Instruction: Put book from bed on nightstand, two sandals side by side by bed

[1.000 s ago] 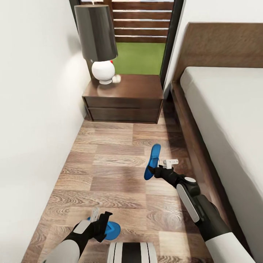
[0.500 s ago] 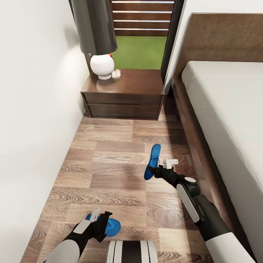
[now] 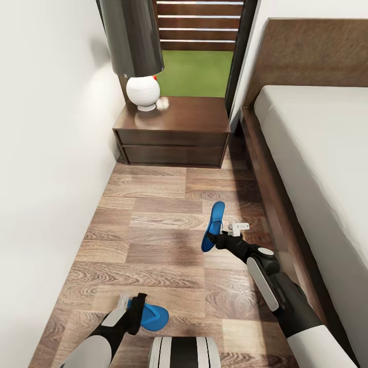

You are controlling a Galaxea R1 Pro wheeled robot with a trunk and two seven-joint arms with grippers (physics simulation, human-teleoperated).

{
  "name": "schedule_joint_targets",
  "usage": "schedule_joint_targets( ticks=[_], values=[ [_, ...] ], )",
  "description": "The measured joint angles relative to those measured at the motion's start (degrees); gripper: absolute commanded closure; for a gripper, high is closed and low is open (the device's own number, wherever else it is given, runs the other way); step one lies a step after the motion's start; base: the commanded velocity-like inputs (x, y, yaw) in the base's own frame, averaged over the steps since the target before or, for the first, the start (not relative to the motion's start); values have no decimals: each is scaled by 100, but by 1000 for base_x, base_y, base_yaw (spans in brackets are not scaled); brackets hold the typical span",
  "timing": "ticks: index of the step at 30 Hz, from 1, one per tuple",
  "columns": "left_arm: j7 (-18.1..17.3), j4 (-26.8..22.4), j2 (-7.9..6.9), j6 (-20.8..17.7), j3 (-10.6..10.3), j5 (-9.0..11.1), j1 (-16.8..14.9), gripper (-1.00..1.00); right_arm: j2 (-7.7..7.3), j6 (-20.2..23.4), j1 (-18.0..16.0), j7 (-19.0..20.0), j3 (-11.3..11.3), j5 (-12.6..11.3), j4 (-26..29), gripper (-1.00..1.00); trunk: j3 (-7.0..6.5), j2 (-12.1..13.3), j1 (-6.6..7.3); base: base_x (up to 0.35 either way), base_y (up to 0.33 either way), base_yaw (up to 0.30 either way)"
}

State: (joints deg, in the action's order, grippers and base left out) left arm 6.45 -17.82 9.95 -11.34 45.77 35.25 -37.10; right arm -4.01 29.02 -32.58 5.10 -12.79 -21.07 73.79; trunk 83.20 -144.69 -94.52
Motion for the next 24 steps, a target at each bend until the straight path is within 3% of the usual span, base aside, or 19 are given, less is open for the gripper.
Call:
schedule_joint_targets(
  ticks=[4,8,24],
  values=[
    [7,9,0,351,-5,166,0,-100,0,0,0,0,0,0,-2,100,0,0,0,0,0,0],
    [13,47,0,588,-6,210,0,-100,-1,0,-1,0,0,1,-1,100,0,0,0,0,0,0],
    [5,117,0,682,28,246,-1,-100,-17,0,0,2,4,-9,5,100,0,0,0,0,0,0]
  ],
)
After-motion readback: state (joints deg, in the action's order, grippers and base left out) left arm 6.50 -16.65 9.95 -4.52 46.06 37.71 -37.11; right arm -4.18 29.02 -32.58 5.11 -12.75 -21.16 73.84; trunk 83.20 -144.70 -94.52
